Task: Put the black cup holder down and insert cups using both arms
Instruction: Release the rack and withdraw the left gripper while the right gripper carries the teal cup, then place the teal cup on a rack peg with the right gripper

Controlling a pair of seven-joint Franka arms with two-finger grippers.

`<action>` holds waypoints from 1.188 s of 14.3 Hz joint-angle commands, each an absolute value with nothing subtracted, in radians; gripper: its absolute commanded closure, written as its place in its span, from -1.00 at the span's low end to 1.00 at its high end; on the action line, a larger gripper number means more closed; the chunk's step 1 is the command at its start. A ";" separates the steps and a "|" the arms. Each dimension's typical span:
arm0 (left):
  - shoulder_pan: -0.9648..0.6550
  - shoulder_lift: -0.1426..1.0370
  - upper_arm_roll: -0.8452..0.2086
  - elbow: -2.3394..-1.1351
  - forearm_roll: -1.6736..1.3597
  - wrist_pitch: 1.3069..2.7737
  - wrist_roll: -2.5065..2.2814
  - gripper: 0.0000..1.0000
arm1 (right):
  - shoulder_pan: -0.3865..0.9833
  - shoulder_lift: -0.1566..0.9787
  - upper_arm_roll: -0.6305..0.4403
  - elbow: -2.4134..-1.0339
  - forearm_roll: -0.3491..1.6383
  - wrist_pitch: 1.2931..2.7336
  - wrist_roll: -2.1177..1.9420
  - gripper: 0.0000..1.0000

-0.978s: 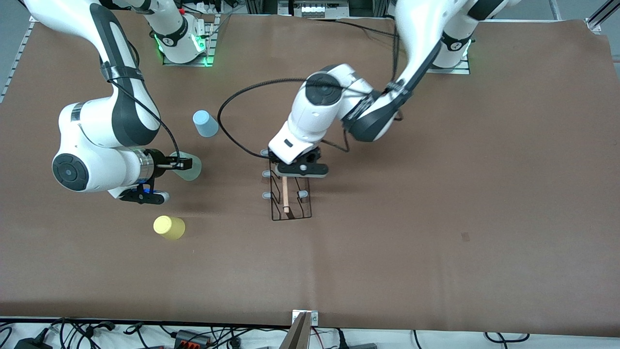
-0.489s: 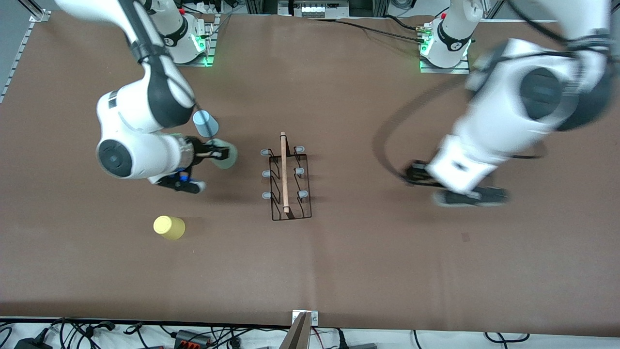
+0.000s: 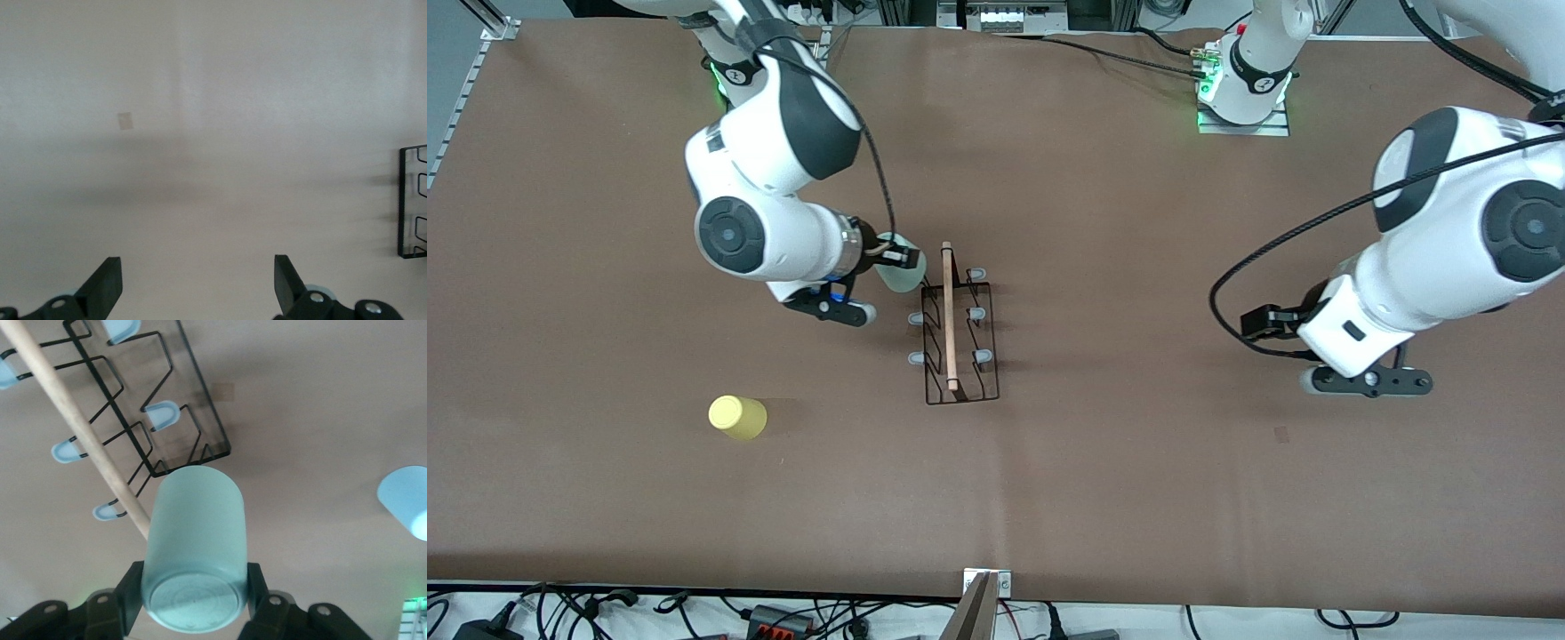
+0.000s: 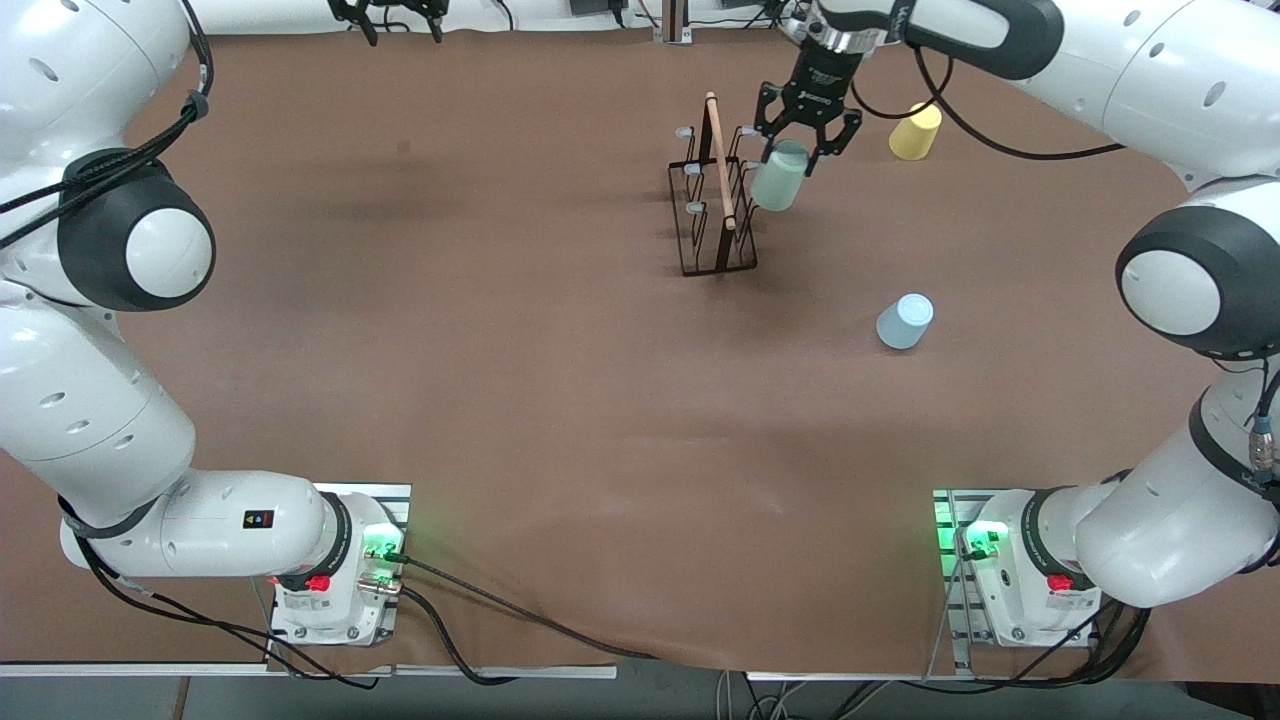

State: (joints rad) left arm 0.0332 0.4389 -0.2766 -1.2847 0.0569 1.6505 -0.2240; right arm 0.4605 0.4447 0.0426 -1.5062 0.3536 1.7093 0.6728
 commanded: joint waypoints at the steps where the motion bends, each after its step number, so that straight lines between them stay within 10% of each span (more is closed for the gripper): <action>1: 0.092 0.405 -0.279 -1.298 0.051 1.635 -0.155 -1.00 | 0.471 0.486 0.038 -1.491 0.370 1.729 0.687 0.61; 9: 0.071 0.327 -0.118 -1.402 0.012 1.623 0.005 -1.00 | 0.480 0.546 0.037 -1.493 0.344 1.762 0.687 0.60; 10: 0.069 0.299 -0.118 -1.398 0.020 1.576 0.005 -1.00 | 0.485 0.555 0.038 -1.493 0.344 1.775 0.687 0.38; 11: 0.068 0.270 -0.120 -1.396 0.020 1.553 0.006 -1.00 | 0.485 0.561 0.037 -1.493 0.338 1.779 0.687 -0.67; 12: 0.067 0.237 -0.118 -1.400 0.020 1.551 0.005 -1.00 | 0.480 0.561 0.034 -1.491 0.331 1.778 0.689 -1.00; 17: 0.051 0.109 -0.075 -1.544 0.020 1.547 0.009 -1.00 | 0.462 0.525 -0.049 -1.436 0.327 1.769 0.693 -1.00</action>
